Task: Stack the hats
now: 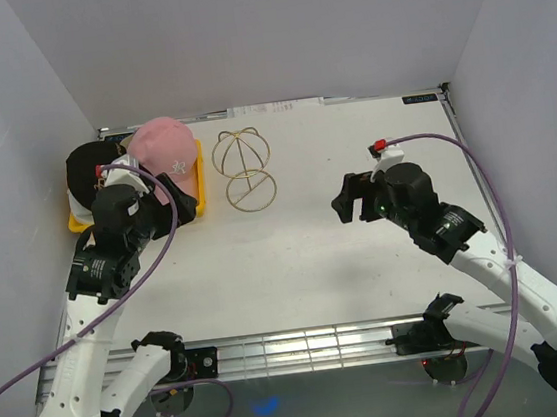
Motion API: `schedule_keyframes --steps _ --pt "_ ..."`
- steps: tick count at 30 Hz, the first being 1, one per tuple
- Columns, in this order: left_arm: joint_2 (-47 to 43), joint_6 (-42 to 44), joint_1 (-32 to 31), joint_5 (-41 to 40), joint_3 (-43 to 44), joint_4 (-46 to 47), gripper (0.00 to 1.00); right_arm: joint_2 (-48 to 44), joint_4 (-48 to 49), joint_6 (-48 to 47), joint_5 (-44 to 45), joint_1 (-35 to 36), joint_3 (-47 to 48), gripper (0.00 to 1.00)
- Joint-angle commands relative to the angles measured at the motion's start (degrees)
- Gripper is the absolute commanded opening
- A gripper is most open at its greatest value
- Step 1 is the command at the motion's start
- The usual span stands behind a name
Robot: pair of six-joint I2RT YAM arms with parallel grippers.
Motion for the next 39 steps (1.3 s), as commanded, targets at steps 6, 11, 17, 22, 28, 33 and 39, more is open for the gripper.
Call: schedule_keyframes --steps 6,11,17,22,28,33,39 --pt "-0.92 -1.61 0.06 -2.31 0.41 -0.87 0.98 -1.60 0.61 -0.54 0.10 0.05 -1.73 0.89" --pt "0.21 -5.39 -0.02 -7.31 0.59 -3.41 0.98 -1.25 0.35 -1.59 -0.69 0.05 -1.64 0.89" --pt "6.45 -10.66 0.41 -11.19 2.70 -6.06 0.98 0.94 0.43 -1.68 -3.94 0.05 -1.20 0.89" --pt "10.85 -10.05 10.22 -4.45 3.84 -1.67 0.98 3.31 0.43 -1.50 -7.54 0.05 -1.12 0.89" --pt "14.01 -8.29 26.49 7.86 3.06 1.24 0.97 4.55 0.26 -1.85 -10.27 0.05 -0.50 0.89" --pt "13.76 -9.00 36.43 16.38 -1.86 5.09 0.97 4.55 0.78 -1.94 -11.58 0.05 -1.20 0.89" --pt "16.04 -8.64 44.97 26.32 -7.13 13.69 0.95 5.16 2.36 -2.03 -13.87 0.05 -2.34 0.89"
